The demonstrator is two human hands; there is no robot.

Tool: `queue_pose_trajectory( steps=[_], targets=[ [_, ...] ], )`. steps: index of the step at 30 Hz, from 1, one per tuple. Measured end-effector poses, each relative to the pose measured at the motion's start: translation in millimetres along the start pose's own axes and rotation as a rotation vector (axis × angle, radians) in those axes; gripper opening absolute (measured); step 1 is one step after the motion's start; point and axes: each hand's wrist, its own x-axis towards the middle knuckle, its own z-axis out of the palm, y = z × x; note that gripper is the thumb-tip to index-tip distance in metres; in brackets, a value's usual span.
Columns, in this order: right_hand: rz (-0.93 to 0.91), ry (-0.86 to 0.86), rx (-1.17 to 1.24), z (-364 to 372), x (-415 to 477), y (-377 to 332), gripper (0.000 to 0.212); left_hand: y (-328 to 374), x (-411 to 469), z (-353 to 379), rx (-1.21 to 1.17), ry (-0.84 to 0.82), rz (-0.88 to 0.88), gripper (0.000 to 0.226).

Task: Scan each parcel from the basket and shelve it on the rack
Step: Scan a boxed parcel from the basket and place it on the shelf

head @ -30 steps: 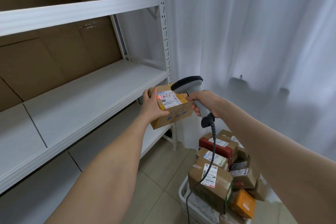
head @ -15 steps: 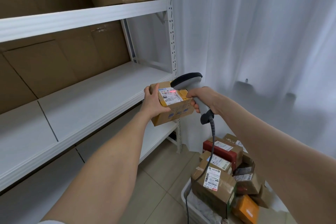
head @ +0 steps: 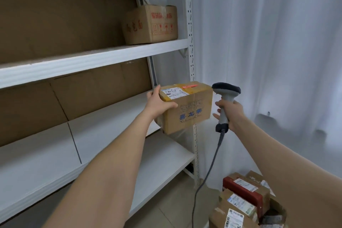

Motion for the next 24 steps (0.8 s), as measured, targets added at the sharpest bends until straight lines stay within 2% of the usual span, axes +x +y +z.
queue_pose_trajectory(
  steps=[4,9,15,22,24],
  targets=[
    [-0.065,0.072,0.019,10,6,-19,0.023,37,12,-43,-0.064,0.034,0.028,0.105],
    [-0.092,0.023,0.166,32,9,-57,0.015,85,25,-101,-0.103,0.063,0.064,0.102],
    [-0.091,-0.101,0.306,70,10,-105,0.016,113,41,-159,-0.151,0.124,0.126,0.100],
    [-0.138,-0.336,0.411,134,16,-141,0.010,127,78,-217,-0.265,0.177,0.181,0.088],
    [-0.158,-0.356,0.447,159,22,-147,0.010,128,93,-233,-0.298,0.208,0.188,0.084]
  ],
)
